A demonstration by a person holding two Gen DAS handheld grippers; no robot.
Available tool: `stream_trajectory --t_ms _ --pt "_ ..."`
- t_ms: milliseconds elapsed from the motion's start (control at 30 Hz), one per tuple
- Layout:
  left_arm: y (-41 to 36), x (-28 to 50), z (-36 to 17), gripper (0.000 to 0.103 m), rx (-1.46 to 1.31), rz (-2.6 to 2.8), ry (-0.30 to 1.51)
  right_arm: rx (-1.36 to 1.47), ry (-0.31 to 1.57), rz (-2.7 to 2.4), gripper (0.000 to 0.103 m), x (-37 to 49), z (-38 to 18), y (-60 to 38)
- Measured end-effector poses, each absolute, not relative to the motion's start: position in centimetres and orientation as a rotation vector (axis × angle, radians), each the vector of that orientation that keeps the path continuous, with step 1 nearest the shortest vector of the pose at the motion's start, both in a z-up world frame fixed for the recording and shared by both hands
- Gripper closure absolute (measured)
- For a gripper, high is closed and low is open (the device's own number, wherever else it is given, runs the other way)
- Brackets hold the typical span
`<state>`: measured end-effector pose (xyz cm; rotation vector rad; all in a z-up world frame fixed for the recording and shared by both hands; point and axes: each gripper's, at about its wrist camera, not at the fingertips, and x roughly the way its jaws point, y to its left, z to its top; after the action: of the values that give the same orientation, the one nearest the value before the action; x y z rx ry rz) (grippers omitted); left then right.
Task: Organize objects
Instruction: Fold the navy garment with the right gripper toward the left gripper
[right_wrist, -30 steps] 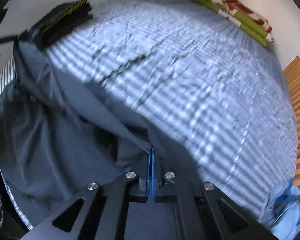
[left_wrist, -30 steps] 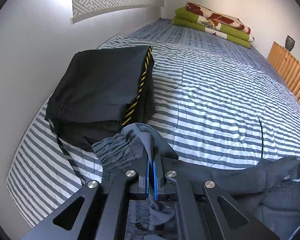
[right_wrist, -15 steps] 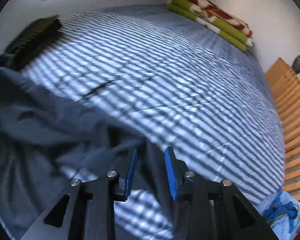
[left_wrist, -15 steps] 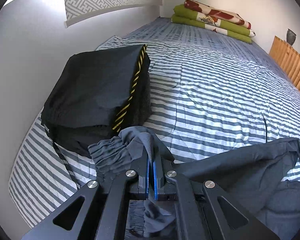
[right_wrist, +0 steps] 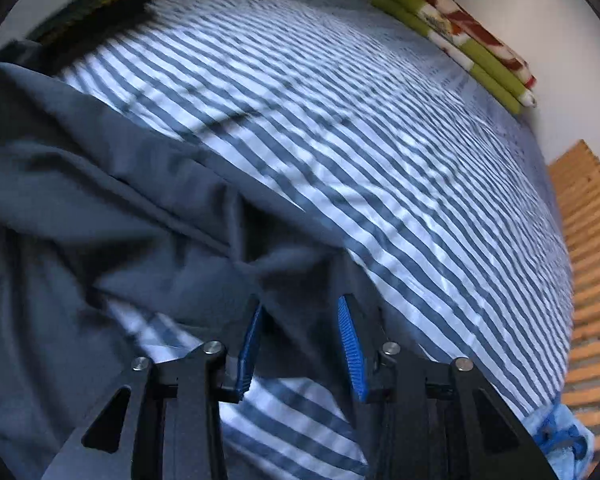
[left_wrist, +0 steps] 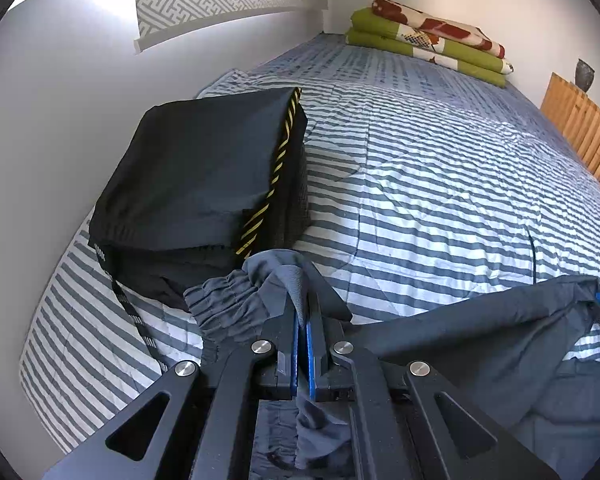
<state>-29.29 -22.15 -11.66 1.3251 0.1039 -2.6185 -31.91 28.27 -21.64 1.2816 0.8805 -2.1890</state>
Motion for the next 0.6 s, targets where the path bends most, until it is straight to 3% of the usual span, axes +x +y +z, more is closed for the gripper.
stream_trajectory --t_ms 33,333,500,600 --pt "-22.1 -29.1 -11.4 0.101 1.319 -2.623 0.108 1.289 0.875 -2.201 0.102 -31.9 -21.6 28.6" --pt "-21.4 -25.0 -7.2 0.101 1.177 -2.719 0.131 1.103 0.631 -2.404 0.102 -26.7 -10.9 35.6" --pt "-20.3 -25.7 -5.2 0.101 1.103 -2.758 0.128 0.932 0.642 -2.49 0.102 -24.7 -4.1 36.8" --pt "-19.2 -28.5 -5.5 0.101 1.096 -2.74 0.102 0.901 0.682 -2.556 0.102 -27.6 -2.4 35.7"
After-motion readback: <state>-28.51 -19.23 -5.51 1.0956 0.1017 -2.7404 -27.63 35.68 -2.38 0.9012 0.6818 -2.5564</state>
